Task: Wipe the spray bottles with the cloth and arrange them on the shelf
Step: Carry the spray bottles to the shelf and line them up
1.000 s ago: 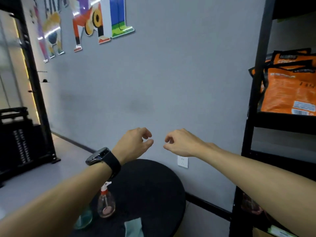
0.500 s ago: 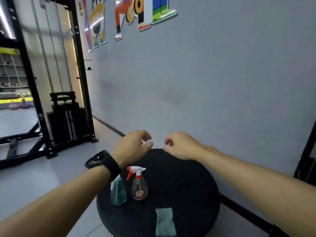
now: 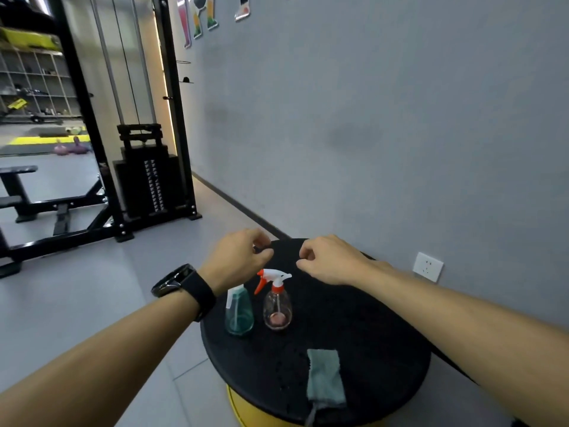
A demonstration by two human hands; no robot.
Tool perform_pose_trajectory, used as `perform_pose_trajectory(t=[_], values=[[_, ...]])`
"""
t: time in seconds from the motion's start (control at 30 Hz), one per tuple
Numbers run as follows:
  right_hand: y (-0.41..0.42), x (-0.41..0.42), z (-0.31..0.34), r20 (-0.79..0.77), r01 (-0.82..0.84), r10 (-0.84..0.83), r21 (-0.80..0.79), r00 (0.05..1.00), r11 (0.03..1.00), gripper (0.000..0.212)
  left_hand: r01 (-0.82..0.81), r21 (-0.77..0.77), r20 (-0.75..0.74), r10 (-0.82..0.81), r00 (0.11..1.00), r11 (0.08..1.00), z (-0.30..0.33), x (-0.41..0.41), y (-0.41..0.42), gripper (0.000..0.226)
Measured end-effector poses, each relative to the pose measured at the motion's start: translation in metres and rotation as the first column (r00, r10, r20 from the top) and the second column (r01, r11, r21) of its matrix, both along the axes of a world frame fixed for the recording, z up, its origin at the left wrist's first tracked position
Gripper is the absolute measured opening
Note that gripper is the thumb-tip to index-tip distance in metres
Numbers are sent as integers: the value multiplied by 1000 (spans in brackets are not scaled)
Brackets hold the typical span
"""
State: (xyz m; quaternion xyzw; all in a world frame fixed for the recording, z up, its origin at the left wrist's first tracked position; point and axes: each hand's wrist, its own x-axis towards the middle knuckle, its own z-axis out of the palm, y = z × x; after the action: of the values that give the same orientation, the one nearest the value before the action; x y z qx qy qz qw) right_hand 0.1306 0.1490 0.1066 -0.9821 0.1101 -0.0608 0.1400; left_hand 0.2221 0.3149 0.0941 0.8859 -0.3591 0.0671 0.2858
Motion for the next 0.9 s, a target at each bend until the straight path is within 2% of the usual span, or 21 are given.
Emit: perform_pose_trajectory(t=[0.4,0.77,0.9], values=[[-1,63,-61,-97,-11,12,14,995,1000,28,-47,45,-127,52,991,998,-67,47,8,27],[-14,120,-104,-142,-43,44,11,989,999,56,-83,69,-185,95,978,994,-104,80,4,24],[-14,136,-119,-169,-36,35,-5,985,999,53,-83,57,-175,92,980,995,-109,86,3,24]])
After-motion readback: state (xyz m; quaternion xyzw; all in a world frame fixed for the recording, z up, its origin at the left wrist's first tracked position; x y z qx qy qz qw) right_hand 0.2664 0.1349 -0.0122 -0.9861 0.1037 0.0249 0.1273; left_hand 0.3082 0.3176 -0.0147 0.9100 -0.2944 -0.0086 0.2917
